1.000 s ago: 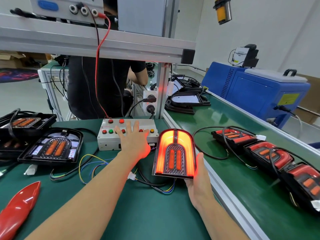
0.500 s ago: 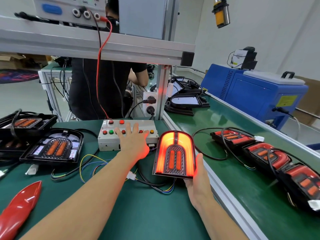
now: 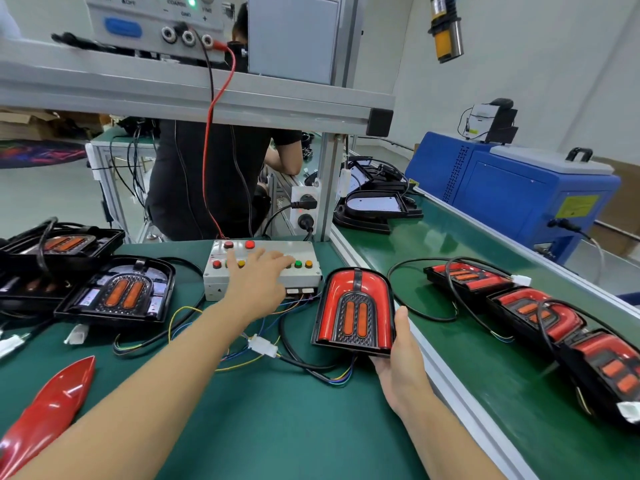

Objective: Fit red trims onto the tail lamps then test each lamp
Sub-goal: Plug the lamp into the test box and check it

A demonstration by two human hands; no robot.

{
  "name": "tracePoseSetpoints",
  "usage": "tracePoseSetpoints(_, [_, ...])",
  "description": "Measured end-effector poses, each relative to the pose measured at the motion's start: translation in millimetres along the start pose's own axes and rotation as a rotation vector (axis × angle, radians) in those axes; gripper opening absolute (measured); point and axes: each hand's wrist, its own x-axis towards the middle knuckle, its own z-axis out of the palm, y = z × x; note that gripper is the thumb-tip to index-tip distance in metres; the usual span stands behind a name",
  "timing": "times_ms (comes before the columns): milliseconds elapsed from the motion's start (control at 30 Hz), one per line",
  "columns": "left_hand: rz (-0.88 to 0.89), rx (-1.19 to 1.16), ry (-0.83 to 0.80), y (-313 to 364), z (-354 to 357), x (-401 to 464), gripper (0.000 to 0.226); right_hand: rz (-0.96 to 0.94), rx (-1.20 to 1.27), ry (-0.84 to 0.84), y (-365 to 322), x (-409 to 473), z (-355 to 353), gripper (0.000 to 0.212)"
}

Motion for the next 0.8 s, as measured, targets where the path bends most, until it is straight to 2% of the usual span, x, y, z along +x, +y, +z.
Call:
tracePoseSetpoints(100, [0.031, -0.117, 0.0, -19, -15, -21, 0.057, 0.016, 0.043, 0.029, -1, 4, 0, 0.045])
tracePoseSetpoints(200, [0.106, -0.153, -0.088, -38, -20, -45, 0.047, 0.034, 0.039, 0.052, -3, 6, 0, 0.041])
tracePoseSetpoints(267, [0.145, -0.155, -0.164, -47, -19, -58, 0.042, 0.052, 0.015, 0.071, -4, 8, 2, 0.039])
tracePoseSetpoints(400, [0.192, -0.083, -0.192, -56, -9, -70, 0.044, 0.069, -0.065, 0.126, -11, 9, 4, 0.028])
tracePoseSetpoints(633, [0.226, -0.085, -0.144, -57, 11, -73, 0.033, -0.051, -0.492, 0.166, -18, 1, 5, 0.026])
tracePoseSetpoints(700, [0.233, -0.103, -0.107, -58, 12, -75, 0.028, -0.105, -0.587, 0.176, -19, -5, 7, 0.032])
tracePoseSetpoints(800, [0.242, -0.142, -0.05, -61, 11, -78, 0.029, -0.327, -0.956, 0.279, -21, -16, 14, 0.045])
